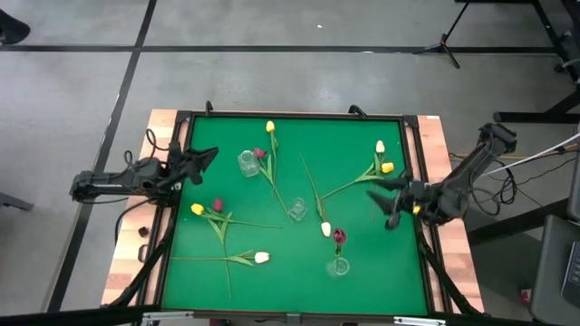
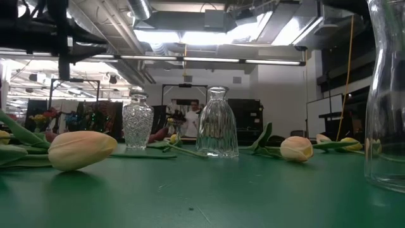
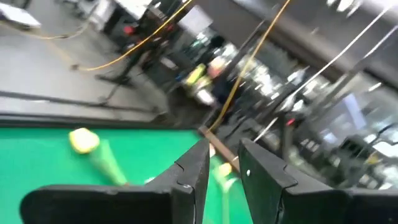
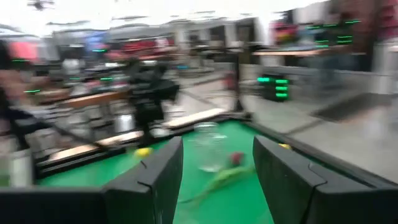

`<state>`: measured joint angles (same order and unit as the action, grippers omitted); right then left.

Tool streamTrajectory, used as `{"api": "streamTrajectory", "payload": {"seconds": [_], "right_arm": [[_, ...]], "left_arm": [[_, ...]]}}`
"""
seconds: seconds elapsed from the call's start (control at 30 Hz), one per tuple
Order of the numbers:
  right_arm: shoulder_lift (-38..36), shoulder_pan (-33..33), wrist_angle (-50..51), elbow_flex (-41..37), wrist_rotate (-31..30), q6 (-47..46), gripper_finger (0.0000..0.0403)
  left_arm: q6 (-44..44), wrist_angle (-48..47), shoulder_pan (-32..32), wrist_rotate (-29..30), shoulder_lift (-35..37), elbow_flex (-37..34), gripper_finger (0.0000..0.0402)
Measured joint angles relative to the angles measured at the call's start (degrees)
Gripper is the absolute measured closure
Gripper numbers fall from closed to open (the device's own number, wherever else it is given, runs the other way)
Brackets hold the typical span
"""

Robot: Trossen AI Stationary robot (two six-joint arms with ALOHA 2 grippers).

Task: Sort flowers into vase by color
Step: Put the top red tulip into the bottom right transparent vase

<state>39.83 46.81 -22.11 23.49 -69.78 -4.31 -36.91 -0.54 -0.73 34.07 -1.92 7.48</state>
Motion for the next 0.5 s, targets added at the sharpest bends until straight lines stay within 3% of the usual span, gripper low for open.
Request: {"api": "streamTrajectory", "payload": {"seconds": [0.2, 0.37, 0.5], "right_arm": [[-2.42, 0.02, 4.67, 0.0, -4.72, -0.57, 0.0207], [-2.17, 0.04, 7.89, 0.0, -4.19, -3.61, 0.0207], [-2.09, 0.04, 14.84, 0.0, -4.18, -11.77, 0.0207]], "left_arm": [[3.26, -9.22, 0.0, -2.46, -7.22, 8.04, 0.0318], [3.89, -14.91, 0.0, -5.66, -18.21, 12.29, 0.0318], [1.29, -17.72, 0.02, -6.79, -28.95, 13.96, 0.0318]]}}
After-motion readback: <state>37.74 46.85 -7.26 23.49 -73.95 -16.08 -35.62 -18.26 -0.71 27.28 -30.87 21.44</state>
